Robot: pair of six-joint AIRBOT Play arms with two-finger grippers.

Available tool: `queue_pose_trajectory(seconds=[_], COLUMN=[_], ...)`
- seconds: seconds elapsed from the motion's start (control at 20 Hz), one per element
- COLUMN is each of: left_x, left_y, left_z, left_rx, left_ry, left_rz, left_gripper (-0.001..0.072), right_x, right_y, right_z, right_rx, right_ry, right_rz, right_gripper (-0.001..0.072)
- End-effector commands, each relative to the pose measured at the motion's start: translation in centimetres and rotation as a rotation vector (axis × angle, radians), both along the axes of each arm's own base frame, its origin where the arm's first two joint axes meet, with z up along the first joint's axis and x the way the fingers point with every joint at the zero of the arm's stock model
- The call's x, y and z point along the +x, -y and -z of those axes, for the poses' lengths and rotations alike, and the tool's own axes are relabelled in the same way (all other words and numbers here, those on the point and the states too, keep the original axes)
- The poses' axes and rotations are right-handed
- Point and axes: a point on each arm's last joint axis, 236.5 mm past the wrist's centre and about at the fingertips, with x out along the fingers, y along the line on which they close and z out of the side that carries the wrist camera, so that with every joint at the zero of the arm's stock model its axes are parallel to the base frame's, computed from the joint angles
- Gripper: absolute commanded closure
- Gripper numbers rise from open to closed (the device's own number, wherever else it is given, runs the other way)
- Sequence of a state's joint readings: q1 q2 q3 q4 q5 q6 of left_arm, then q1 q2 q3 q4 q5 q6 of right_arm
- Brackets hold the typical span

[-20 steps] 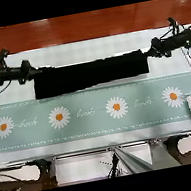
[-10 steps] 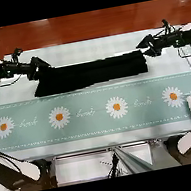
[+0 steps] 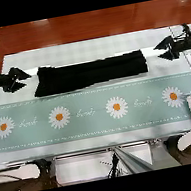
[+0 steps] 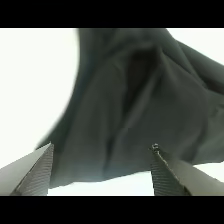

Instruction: Fold the shirts.

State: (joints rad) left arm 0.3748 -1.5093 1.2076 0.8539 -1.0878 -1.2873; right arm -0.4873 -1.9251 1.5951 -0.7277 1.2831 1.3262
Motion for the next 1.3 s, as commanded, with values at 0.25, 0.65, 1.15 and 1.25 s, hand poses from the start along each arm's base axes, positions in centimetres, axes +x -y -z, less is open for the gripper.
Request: queue_pose_trajectory(seconds=[0.25,0.65,1.15,1.25], left_x=[-2.6,-3.7,-4.9,-6.3], left_y=[6.5,12.6,35.8,41.2], left_z=[-3.2,-4.2,-7.9,-6.3], left_rx=[-0.031,-0.092,-0.133,-0.156], left_ry=[0.184,0.189,0.375,0.325], left_rz=[0.017,0.173,0.553,0.632], left_gripper=[0.0003,0.0688,0.0690,0.0690], right_x=[-0.9,-2.5,-17.2,-19.8], right_y=[-9.7,-10.7,-9.7,-10.6], right_z=[3.8,-1.1,-14.9,-16.7], right_rx=[0.087,-0.001,-0.389,-0.401], right_ry=[-0.089,-0.034,0.166,0.211], right_rz=[-0.198,-0.326,-0.325,-0.271], right_gripper=[0.0083,0.0687,0.0687,0.0687])
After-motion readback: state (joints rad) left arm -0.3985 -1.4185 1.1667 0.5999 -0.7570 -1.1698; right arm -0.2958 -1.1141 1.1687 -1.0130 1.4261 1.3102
